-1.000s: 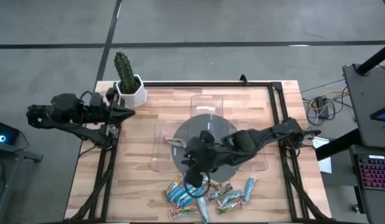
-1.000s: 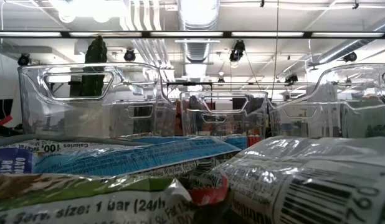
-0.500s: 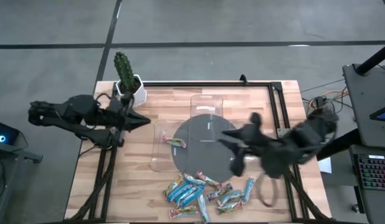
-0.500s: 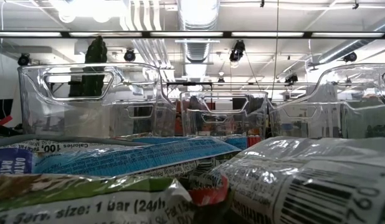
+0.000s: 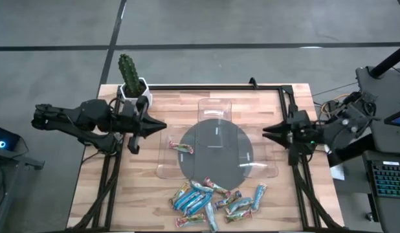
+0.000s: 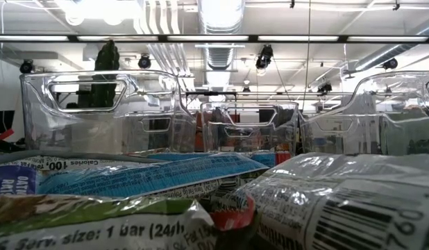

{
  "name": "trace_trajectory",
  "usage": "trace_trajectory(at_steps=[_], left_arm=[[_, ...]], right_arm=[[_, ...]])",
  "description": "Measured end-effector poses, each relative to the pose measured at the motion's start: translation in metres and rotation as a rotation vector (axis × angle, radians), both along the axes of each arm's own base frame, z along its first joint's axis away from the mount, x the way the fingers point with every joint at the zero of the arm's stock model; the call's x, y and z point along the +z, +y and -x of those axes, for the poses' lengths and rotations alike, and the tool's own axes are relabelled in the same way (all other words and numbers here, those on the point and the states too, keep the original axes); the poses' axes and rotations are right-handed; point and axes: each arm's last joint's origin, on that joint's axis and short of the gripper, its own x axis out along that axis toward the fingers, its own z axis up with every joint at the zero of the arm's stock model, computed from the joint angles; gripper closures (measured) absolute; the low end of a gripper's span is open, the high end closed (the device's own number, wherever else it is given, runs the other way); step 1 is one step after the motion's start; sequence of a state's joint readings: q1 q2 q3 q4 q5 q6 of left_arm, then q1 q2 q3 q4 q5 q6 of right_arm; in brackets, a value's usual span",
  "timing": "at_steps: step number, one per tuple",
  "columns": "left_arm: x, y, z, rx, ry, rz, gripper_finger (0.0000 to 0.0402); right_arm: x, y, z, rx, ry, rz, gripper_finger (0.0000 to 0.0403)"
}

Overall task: Pick and place Granola Bars by type
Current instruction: Put the red granola bar into the left transparent bin

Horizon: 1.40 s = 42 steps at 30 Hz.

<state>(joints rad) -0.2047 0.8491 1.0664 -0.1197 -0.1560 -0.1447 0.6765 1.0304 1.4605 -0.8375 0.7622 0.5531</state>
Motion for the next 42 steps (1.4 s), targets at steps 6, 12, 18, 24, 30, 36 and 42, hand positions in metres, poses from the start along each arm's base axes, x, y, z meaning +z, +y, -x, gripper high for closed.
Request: trace_trajectory(at_steps=[6, 12, 18, 24, 30, 36, 42], left_arm=[[0.004, -0.003, -0.014, -0.001, -0.066, -0.037, 0.0402], [-0.008, -0.007, -0.035, 0.015, -0.002, -0.113, 0.0402], [-0.017, -0.009, -0.056, 0.048, 0.024, -0.065, 0.0402], [-0.004, -0.012, -0.076, 0.056, 0.070, -0.091, 0.0402], [0.031, -0.006, -0.092, 0.085, 0.219, -0.099, 0.0402], [0.057, -0.006, -0.111, 0.067, 0.352, -0.111, 0.0402], [0.073, -0.011, -0.132, -0.014, 0.401, -0.101, 0.0402]], right_arm=[[-0.014, -0.015, 0.025, 0.213, -0.184, 0.017, 0.0345], [-0.045, -0.034, 0.051, 0.264, -0.246, 0.030, 0.0346], [-0.080, -0.055, 0.076, 0.253, -0.313, -0.035, 0.0346], [-0.094, -0.071, 0.097, 0.240, -0.412, -0.071, 0.0346], [-0.095, -0.083, 0.111, 0.232, -0.472, -0.105, 0.0346], [-0.095, -0.087, 0.116, 0.229, -0.496, -0.119, 0.0346], [-0.095, -0.087, 0.116, 0.229, -0.495, -0.119, 0.0346]])
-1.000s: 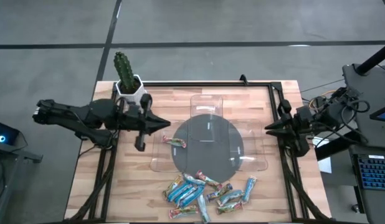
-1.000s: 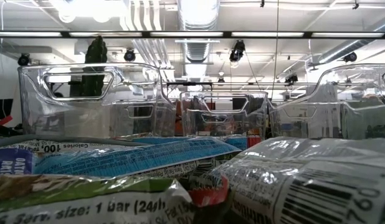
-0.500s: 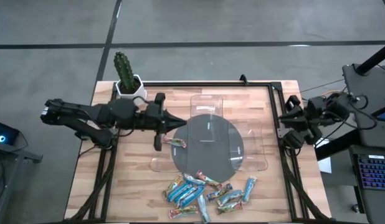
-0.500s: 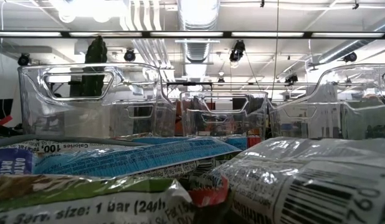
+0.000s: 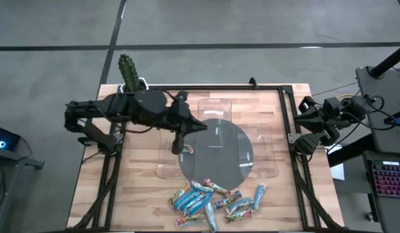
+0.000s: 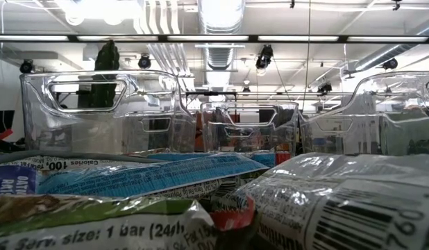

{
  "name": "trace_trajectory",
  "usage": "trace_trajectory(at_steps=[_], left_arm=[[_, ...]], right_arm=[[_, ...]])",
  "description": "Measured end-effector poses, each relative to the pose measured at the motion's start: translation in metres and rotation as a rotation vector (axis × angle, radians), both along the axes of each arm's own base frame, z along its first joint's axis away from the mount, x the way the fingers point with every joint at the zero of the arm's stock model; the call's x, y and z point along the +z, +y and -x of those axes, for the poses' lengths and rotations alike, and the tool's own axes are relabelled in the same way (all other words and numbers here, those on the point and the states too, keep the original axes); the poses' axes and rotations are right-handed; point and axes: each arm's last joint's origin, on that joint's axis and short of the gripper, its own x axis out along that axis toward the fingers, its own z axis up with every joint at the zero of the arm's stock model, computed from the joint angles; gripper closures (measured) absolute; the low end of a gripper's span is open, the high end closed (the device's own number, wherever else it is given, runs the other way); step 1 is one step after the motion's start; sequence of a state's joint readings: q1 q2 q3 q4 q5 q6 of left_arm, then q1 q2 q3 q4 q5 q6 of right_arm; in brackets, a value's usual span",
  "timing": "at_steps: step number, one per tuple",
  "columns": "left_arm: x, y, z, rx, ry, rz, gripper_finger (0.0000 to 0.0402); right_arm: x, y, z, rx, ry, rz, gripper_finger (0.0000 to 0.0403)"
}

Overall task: Pick and place Granola Bars by type
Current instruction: Put the red granola bar into the left transparent bin

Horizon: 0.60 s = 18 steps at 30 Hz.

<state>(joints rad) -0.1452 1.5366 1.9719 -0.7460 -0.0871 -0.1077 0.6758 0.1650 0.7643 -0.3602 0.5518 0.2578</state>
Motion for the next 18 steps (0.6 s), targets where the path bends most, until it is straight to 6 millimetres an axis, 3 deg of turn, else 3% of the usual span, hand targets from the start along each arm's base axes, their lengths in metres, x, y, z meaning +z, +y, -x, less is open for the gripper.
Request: trace_trajectory(at_steps=[9, 18], left_arm=[[-0.015, -0.008, -0.036, -0.075, 0.157, 0.034, 0.0402], [-0.062, -0.015, -0.079, -0.103, 0.335, 0.038, 0.0402]], right_arm=[[0.000, 0.000, 0.000, -0.015, -0.001, 0.039, 0.0346], [-0.001, -0.001, 0.000, -0.034, 0.007, 0.033, 0.0346]])
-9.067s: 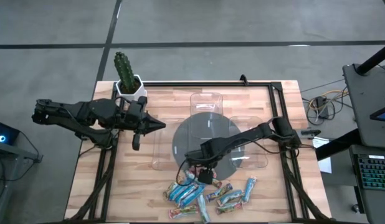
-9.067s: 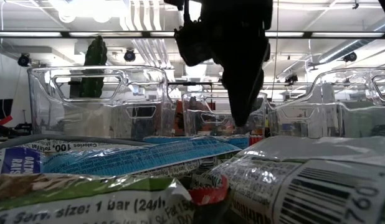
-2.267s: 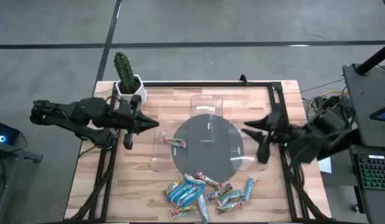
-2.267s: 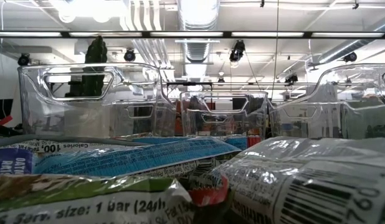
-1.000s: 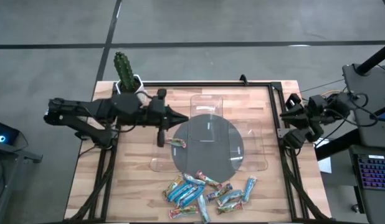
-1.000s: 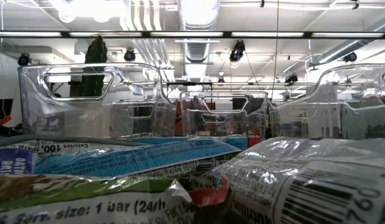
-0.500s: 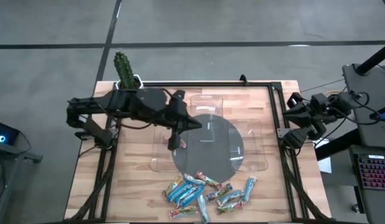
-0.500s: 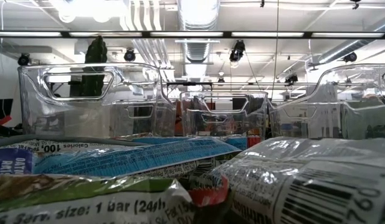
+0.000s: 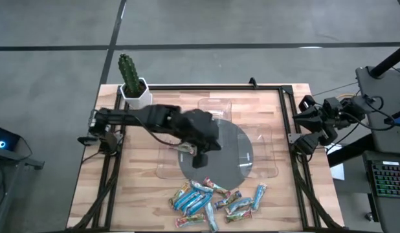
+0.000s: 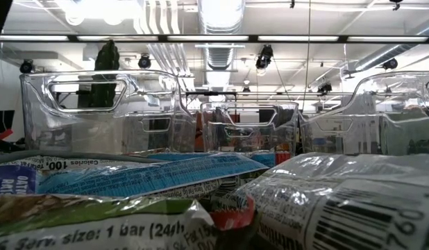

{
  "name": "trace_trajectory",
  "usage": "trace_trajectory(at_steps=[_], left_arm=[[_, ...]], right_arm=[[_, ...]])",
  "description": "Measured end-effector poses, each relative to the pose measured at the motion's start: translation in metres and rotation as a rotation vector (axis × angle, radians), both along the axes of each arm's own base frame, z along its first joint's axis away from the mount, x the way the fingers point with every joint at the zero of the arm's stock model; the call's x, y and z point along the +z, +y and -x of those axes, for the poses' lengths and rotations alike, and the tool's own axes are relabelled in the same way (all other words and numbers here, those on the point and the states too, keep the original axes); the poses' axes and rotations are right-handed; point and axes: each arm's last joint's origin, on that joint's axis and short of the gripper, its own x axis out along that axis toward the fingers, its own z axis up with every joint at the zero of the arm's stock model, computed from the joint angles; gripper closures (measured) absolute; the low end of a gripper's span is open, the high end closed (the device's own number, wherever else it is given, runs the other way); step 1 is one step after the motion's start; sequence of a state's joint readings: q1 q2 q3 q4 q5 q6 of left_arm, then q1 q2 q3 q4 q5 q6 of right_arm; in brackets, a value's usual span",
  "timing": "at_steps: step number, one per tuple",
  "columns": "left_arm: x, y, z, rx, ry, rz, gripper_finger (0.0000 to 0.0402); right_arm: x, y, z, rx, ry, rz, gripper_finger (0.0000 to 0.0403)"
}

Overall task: Pick and place Granola Bars by type
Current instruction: Put the red granola bar into the left transparent bin

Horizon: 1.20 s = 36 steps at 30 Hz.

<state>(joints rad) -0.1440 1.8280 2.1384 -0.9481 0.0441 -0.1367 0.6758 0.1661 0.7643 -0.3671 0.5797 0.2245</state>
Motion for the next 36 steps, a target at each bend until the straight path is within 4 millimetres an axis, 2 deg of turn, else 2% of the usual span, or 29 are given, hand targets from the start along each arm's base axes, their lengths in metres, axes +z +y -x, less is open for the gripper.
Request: trace_trajectory(at_steps=[12, 21, 30, 36], left_arm=[[-0.067, -0.008, -0.042, -0.016, 0.238, 0.004, 0.0402], [-0.122, -0.023, -0.069, -0.182, 0.378, -0.008, 0.0402], [-0.138, -0.030, -0.075, -0.271, 0.389, -0.077, 0.0402], [-0.148, -0.036, -0.078, -0.362, 0.421, 0.042, 0.0401]], right_arm=[[-0.006, -0.001, -0.001, -0.041, 0.060, 0.009, 0.0346], [-0.010, -0.002, -0.002, -0.096, 0.101, -0.014, 0.0346], [-0.010, -0.002, -0.001, -0.095, 0.101, -0.016, 0.0346], [-0.010, -0.002, -0.002, -0.095, 0.101, -0.016, 0.0346]])
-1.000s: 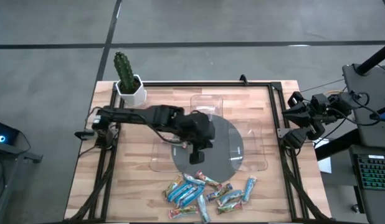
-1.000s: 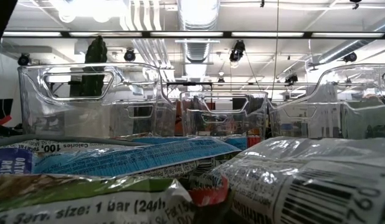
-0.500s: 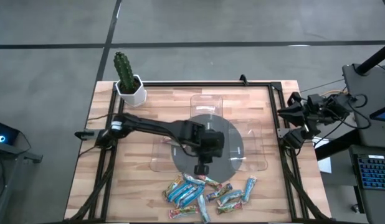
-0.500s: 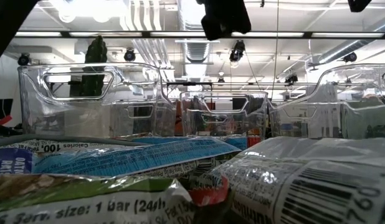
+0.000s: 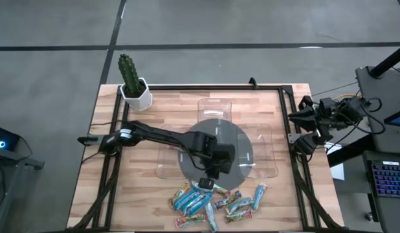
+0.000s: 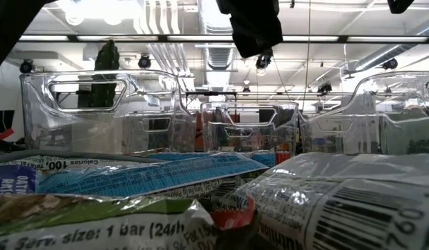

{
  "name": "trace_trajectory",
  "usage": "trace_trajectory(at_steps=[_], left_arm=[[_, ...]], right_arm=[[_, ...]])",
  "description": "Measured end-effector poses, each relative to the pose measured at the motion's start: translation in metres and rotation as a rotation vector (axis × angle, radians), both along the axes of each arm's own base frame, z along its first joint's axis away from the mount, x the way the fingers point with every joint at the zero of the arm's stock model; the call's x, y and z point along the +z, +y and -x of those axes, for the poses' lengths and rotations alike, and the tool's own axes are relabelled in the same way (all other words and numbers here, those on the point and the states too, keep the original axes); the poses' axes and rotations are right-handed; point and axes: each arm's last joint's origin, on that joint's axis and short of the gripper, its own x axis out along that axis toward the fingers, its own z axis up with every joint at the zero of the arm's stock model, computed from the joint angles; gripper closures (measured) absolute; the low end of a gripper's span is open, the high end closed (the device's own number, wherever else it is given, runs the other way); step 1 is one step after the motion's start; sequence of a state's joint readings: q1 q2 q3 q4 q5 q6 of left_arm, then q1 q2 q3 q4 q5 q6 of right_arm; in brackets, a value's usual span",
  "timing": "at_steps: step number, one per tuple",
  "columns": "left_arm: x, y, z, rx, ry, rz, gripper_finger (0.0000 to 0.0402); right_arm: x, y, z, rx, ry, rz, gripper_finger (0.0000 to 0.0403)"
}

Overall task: Pick and place Granola Bars by type
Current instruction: Put the red granola bar into the left transparent bin

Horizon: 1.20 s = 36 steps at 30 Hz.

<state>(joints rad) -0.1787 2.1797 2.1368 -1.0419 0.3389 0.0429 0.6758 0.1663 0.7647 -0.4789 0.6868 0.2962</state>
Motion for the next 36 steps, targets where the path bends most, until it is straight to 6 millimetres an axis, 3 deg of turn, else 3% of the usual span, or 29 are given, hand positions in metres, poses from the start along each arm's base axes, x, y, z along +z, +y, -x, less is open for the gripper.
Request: trace_trajectory(at_steps=[5, 17, 25, 36], left_arm=[[-0.006, -0.001, -0.001, -0.008, 0.025, 0.004, 0.0380], [-0.011, -0.009, 0.014, -0.008, 0.178, -0.015, 0.0275], [-0.013, -0.018, 0.016, -0.019, 0.188, -0.014, 0.0237], [-0.067, -0.028, 0.027, -0.013, 0.288, -0.176, 0.0229]], right_arm=[[0.000, 0.000, 0.000, 0.000, 0.003, -0.002, 0.0346], [0.000, 0.000, 0.000, 0.002, 0.003, -0.035, 0.0346], [0.000, 0.000, 0.000, 0.001, 0.003, -0.041, 0.0346], [-0.001, 0.000, 0.000, -0.016, 0.005, -0.042, 0.0346]])
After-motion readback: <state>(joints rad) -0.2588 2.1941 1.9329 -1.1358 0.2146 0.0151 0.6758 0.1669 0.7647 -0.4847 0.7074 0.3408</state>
